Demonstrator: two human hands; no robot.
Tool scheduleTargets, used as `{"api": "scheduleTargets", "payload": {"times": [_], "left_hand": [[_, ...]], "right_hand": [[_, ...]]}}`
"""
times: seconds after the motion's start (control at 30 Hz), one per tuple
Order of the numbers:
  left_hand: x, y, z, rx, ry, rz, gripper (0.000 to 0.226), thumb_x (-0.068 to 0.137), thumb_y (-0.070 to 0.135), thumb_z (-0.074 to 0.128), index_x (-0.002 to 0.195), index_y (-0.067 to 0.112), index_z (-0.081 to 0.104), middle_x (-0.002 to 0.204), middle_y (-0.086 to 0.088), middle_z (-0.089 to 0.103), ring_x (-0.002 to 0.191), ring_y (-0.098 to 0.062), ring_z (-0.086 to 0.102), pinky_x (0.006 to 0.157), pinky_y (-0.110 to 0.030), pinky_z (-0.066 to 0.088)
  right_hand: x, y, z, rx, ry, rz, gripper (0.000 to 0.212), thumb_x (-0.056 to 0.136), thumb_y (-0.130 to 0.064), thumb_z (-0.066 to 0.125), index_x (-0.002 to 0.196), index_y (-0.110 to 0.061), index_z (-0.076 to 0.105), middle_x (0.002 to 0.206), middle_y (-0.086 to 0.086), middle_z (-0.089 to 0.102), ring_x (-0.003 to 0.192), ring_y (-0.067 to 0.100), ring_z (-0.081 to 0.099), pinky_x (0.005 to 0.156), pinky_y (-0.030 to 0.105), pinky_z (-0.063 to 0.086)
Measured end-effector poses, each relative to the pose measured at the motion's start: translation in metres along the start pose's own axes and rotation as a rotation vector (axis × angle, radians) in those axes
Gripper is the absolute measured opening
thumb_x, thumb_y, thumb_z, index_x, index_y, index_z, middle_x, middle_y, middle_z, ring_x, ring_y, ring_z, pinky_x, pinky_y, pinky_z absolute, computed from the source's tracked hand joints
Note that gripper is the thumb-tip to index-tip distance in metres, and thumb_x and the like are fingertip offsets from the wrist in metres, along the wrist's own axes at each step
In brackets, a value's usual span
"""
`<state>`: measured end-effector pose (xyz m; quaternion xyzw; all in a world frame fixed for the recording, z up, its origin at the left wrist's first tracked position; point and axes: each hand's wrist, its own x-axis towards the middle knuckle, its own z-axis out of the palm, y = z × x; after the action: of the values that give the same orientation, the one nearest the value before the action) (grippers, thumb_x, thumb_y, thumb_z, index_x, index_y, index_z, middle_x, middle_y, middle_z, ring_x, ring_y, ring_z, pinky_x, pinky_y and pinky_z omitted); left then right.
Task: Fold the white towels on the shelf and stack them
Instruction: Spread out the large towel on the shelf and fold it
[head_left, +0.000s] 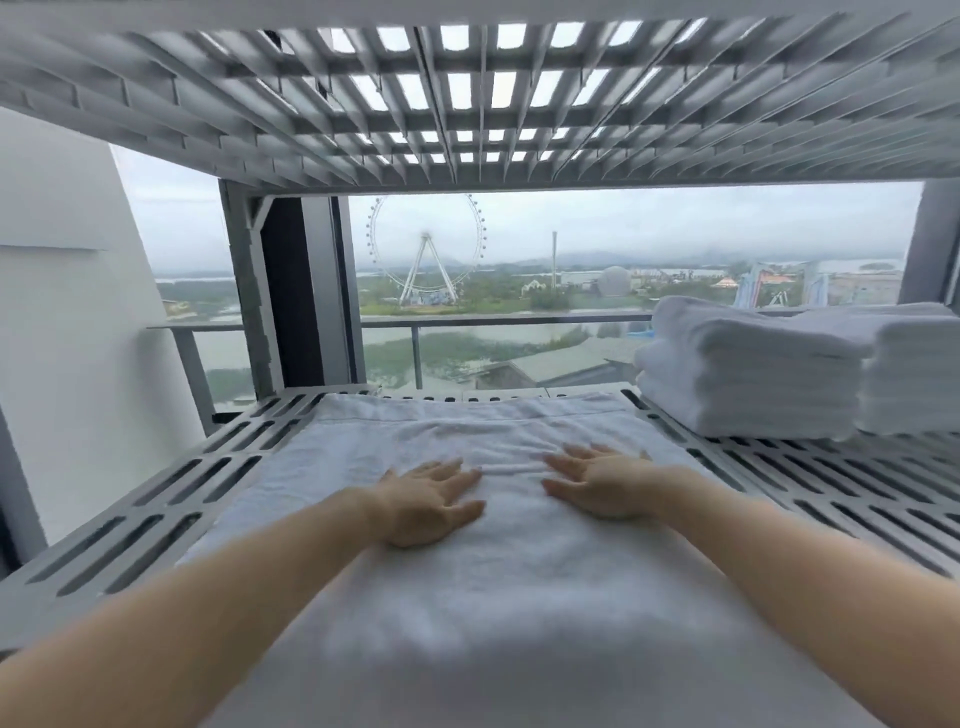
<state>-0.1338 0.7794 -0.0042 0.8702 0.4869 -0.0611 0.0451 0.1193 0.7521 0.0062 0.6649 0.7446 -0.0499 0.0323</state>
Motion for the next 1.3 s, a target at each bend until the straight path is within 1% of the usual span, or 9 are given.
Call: {"api": "scheduleTargets", "payload": {"times": [0.07, 0.23, 0.4, 0.57, 0.7, 0.97, 1.07, 1.17, 1.3], "left_hand": [[-0.02, 0.0, 0.005, -0.003, 0.015, -0.001, 0.067, 0.088, 0.07, 0.013, 0.147, 0.041, -0.002, 0.158, 0.011, -0.008, 0.144, -0.011, -0.009, 0.115, -0.055, -0.004], [-0.063, 0.001, 0.014, -0.025, 0.098, -0.019, 0.069, 0.088, 0.07, 0.017, 0.148, 0.036, 0.009, 0.159, 0.009, 0.004, 0.145, -0.013, 0.001, 0.116, -0.051, 0.007], [-0.11, 0.015, 0.027, -0.101, 0.179, 0.016, 0.067, 0.088, 0.069, 0.025, 0.146, 0.035, 0.022, 0.157, 0.004, 0.016, 0.144, -0.017, 0.012, 0.117, -0.043, 0.011], [-0.154, 0.041, 0.045, -0.011, 0.27, 0.097, 0.064, 0.09, 0.064, 0.029, 0.146, 0.035, 0.02, 0.156, 0.004, 0.02, 0.143, -0.016, 0.016, 0.115, -0.047, 0.015], [-0.174, 0.051, 0.053, 0.098, 0.341, 0.115, 0.065, 0.091, 0.056, 0.04, 0.147, 0.03, 0.02, 0.155, 0.003, 0.019, 0.142, -0.016, 0.016, 0.114, -0.044, 0.017], [-0.197, 0.044, 0.059, 0.077, 0.4, 0.186, 0.066, 0.09, 0.053, 0.047, 0.147, 0.031, 0.023, 0.156, 0.003, 0.019, 0.142, -0.015, 0.018, 0.115, -0.041, 0.019], [-0.207, 0.044, 0.064, 0.118, 0.476, 0.241, 0.061, 0.09, 0.052, 0.048, 0.144, 0.033, 0.029, 0.155, 0.003, 0.022, 0.141, -0.015, 0.023, 0.114, -0.038, 0.021], [-0.214, 0.047, 0.067, 0.16, 0.507, 0.262, 0.045, 0.091, 0.049, 0.046, 0.133, 0.034, 0.046, 0.153, 0.004, 0.025, 0.138, -0.015, 0.027, 0.111, -0.035, 0.024], [-0.214, 0.051, 0.067, 0.221, 0.53, 0.239, 0.034, 0.092, 0.044, 0.045, 0.122, 0.032, 0.053, 0.151, 0.003, 0.027, 0.136, -0.015, 0.029, 0.108, -0.033, 0.028]], "right_hand": [[-0.012, -0.006, -0.001, 0.012, 0.005, 0.009, 0.062, 0.089, -0.068, 0.018, 0.146, -0.044, 0.009, 0.158, -0.013, -0.002, 0.146, 0.017, -0.002, 0.112, 0.062, -0.001], [-0.044, -0.055, 0.018, 0.052, 0.013, -0.156, 0.062, 0.086, -0.072, 0.019, 0.143, -0.049, 0.011, 0.157, -0.018, 0.0, 0.145, 0.011, -0.004, 0.109, 0.062, -0.006], [-0.092, -0.075, 0.03, 0.119, 0.041, -0.178, 0.057, 0.09, -0.067, 0.021, 0.143, -0.05, 0.014, 0.157, -0.016, 0.006, 0.146, 0.014, 0.001, 0.115, 0.056, 0.001], [-0.143, -0.086, 0.044, 0.181, 0.186, -0.246, 0.046, 0.091, -0.061, 0.033, 0.136, -0.053, 0.033, 0.153, -0.014, 0.026, 0.142, 0.01, 0.02, 0.116, 0.043, 0.015], [-0.174, -0.092, 0.05, 0.22, 0.39, -0.292, 0.033, 0.091, -0.046, 0.05, 0.124, -0.046, 0.055, 0.141, -0.011, 0.047, 0.128, 0.007, 0.044, 0.106, 0.026, 0.033], [-0.21, -0.098, 0.06, 0.033, 0.412, -0.296, 0.059, 0.086, -0.047, 0.056, 0.14, -0.03, 0.041, 0.151, -0.002, 0.034, 0.138, 0.015, 0.032, 0.113, 0.029, 0.025], [-0.221, -0.095, 0.063, -0.072, 0.491, -0.389, 0.05, 0.085, -0.037, 0.061, 0.131, -0.017, 0.054, 0.144, 0.007, 0.044, 0.132, 0.022, 0.043, 0.11, 0.032, 0.034], [-0.227, -0.094, 0.065, -0.175, 0.535, -0.44, 0.045, 0.076, -0.029, 0.071, 0.116, -0.01, 0.065, 0.132, 0.013, 0.056, 0.12, 0.03, 0.054, 0.099, 0.038, 0.046], [-0.231, -0.103, 0.066, -0.325, 0.611, -0.407, 0.054, 0.049, -0.021, 0.083, 0.101, -0.013, 0.07, 0.117, 0.012, 0.065, 0.105, 0.027, 0.065, 0.081, 0.036, 0.055]]}}
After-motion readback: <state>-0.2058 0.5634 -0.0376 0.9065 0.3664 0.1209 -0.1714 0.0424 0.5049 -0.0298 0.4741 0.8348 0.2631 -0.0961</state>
